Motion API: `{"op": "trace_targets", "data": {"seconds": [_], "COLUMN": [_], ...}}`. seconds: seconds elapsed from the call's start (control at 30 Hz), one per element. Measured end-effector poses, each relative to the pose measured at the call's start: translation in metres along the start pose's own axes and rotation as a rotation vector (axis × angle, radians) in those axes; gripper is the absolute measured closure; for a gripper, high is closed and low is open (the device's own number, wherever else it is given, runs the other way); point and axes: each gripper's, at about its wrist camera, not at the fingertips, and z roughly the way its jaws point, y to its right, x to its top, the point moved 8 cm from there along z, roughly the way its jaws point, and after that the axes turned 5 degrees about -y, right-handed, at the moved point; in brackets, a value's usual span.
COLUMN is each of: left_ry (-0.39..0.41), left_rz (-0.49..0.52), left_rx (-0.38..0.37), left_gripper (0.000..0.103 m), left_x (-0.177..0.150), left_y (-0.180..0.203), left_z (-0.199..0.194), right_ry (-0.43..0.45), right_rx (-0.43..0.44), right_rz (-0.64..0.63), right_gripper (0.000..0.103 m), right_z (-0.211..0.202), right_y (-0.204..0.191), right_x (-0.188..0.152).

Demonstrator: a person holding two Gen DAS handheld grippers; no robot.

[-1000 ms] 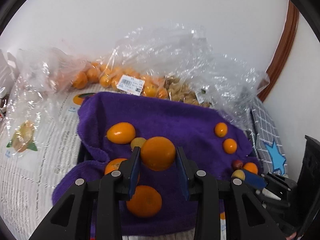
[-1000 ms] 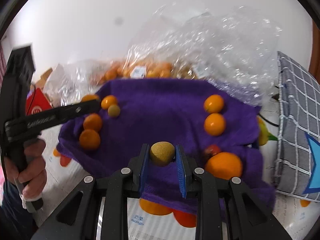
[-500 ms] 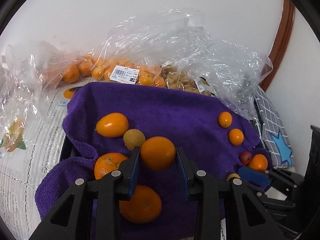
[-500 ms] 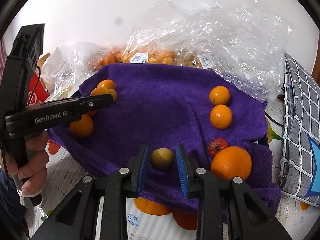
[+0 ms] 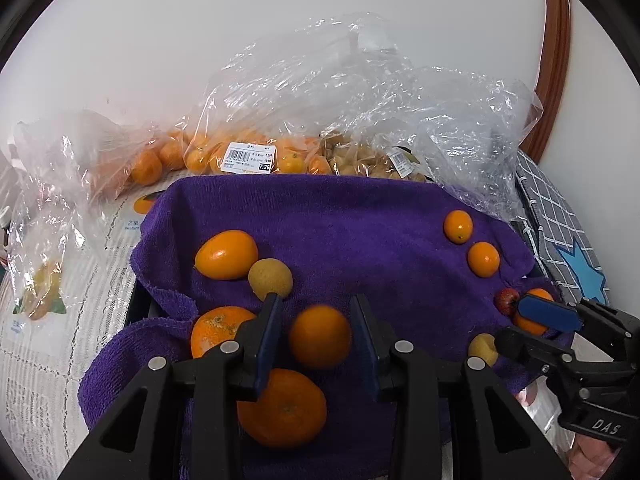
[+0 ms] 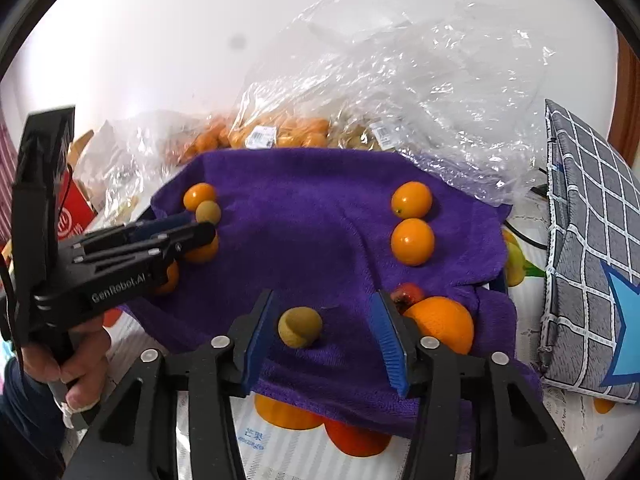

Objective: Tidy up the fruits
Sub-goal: 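Open the right gripper to release the yellow-green fruit while the left gripper releases the orange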

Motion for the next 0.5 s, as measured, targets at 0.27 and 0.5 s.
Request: {"op": "trace_targets", "data": {"seconds": [0.27,0.5], "left_ry": [0.032,0.12], "left_rz": [-0.01,-0.072], "left_rx": [-0.046,-0.014], "left_gripper": [0.049,0.044], "left_x": [-0.001,0.001], "left_y": [0.003,-0.01], "left_z": [-0.007,-0.027], "right_ry": [0.047,0.074], "right_rx": [0.012,0.027], "right_rz": [0.009,0.043], "right_gripper": [0.045,0.043], "right_z": [-0.013,-0.027], "right_y": [0.001,0.007], "right_x": [0.003,0.002]}}
